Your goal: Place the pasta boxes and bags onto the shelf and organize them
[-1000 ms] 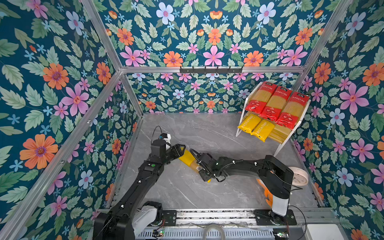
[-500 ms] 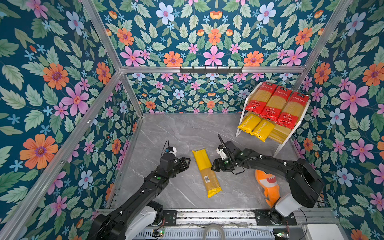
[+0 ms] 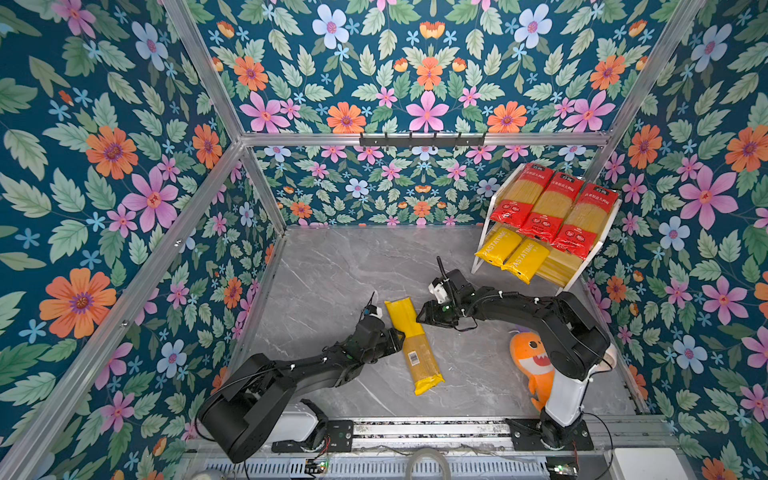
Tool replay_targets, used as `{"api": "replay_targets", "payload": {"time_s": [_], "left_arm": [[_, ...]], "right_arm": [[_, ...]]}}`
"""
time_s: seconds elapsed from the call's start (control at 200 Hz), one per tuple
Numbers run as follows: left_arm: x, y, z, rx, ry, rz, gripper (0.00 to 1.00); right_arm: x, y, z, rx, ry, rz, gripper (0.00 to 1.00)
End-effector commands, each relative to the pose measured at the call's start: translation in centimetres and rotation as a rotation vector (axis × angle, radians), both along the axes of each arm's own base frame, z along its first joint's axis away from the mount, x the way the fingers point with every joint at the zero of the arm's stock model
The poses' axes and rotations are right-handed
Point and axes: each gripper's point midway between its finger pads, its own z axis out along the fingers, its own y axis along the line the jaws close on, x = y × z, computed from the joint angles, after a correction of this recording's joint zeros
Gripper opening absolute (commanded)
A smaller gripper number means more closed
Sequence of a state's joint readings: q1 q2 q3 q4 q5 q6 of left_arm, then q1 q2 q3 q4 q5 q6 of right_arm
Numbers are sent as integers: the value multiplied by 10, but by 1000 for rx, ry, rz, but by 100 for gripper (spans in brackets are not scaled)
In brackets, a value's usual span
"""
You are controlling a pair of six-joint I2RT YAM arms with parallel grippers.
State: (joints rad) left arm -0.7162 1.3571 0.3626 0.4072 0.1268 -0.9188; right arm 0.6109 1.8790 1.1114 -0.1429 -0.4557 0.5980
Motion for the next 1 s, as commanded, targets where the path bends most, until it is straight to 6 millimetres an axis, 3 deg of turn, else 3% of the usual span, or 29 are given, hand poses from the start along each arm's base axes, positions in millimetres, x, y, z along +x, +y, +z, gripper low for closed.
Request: {"api": "replay_targets", "payload": {"time_s": [0.0, 0.06, 0.16, 0.255, 0.415, 0.635, 0.77, 0.995], "left_arm": [[15, -9, 9, -38, -61, 12, 48], [17, -15, 5, -44, -68, -19, 47], [20, -16, -7, -54, -39, -43, 35], [21, -15, -12, -60, -26, -60, 26], [20, -18, -7, -78, -40, -101, 21], [20, -16, 6, -73, -67, -118, 21], [19, -11, 13, -78, -75, -110, 26], [12, -3, 50, -125, -136, -92, 33]], "right_arm": [[1, 14, -1, 54, -5, 72, 56], [-1, 21, -8, 83, 7, 116, 55], [-6, 28, -16, 112, -2, 171, 51], [-12, 34, -4, 184, -40, 220, 46], [-21, 38, 21, 281, -125, 280, 31], [-20, 37, 45, 326, -191, 261, 14], [-16, 34, 63, 321, -240, 232, 8], [-6, 17, 91, 194, -362, 224, 0]]}}
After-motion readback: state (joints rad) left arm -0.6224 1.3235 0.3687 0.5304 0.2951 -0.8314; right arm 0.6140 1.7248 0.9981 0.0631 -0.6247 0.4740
